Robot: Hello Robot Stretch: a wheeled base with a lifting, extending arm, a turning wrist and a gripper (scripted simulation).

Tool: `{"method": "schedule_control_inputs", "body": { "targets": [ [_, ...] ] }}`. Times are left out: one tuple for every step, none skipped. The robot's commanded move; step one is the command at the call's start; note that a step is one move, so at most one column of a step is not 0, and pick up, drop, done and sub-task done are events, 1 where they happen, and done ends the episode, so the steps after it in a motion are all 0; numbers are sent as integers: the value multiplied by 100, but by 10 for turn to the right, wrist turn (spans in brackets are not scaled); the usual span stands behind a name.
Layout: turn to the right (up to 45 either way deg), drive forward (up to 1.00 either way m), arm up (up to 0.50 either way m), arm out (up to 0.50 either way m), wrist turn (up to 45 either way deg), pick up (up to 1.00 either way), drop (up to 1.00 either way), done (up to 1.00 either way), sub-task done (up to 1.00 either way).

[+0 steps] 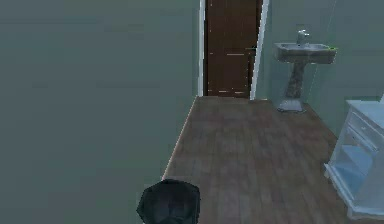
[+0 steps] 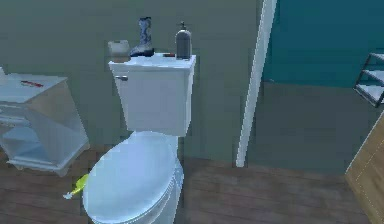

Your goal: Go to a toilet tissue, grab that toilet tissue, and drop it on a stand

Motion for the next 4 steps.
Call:
{"method": "schedule_control_inputs", "body": {
  "targets": [
    [0,15,0,0,0,0,0,0,0],
    [210,0,0,0,0,0,0,0,0],
    [0,65,0,0,0,0,0,0,0],
    [450,0,0,0,0,0,0,0,0]
  ]
}}
